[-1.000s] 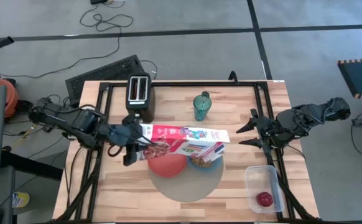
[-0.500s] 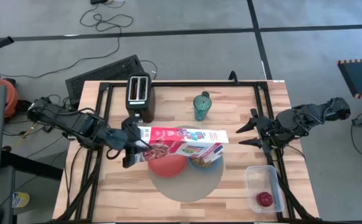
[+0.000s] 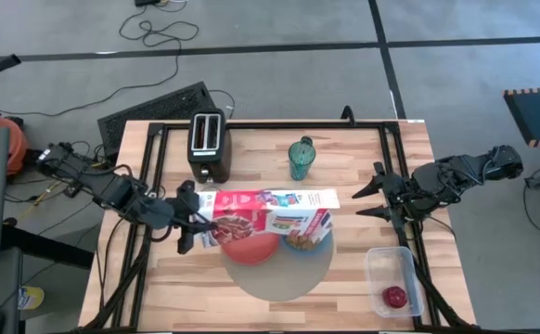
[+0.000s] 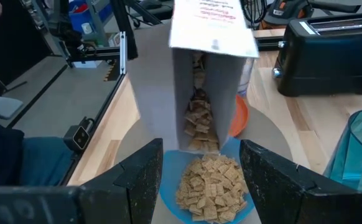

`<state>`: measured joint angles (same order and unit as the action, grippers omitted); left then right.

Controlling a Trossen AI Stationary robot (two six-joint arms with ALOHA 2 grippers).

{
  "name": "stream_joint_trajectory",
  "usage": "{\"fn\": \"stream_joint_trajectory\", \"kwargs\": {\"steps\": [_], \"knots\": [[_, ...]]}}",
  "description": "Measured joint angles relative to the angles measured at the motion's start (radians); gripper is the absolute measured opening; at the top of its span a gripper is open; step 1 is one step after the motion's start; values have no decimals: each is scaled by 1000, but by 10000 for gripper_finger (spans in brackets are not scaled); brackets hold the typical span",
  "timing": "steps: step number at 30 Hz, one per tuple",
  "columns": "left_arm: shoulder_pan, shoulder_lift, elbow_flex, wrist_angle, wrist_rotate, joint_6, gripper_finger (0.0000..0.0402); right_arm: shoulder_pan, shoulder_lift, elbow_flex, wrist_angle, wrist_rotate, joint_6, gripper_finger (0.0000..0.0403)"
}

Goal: Arrange a breakfast setting
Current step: Pour the cereal from the cereal box into the bowl

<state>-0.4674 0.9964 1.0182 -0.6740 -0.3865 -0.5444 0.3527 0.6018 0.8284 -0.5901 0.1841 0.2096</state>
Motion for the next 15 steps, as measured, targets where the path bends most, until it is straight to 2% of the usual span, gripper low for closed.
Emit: {"fn": "stream_joint_trajectory", "kwargs": {"steps": [9,15], "knots": [[-24,-72,-138,170,-48,44,138,0,0,0,19,0,0,240],[-24,-94,-178,247,-45,103,138,0,16,0,23,0,0,240]]}}
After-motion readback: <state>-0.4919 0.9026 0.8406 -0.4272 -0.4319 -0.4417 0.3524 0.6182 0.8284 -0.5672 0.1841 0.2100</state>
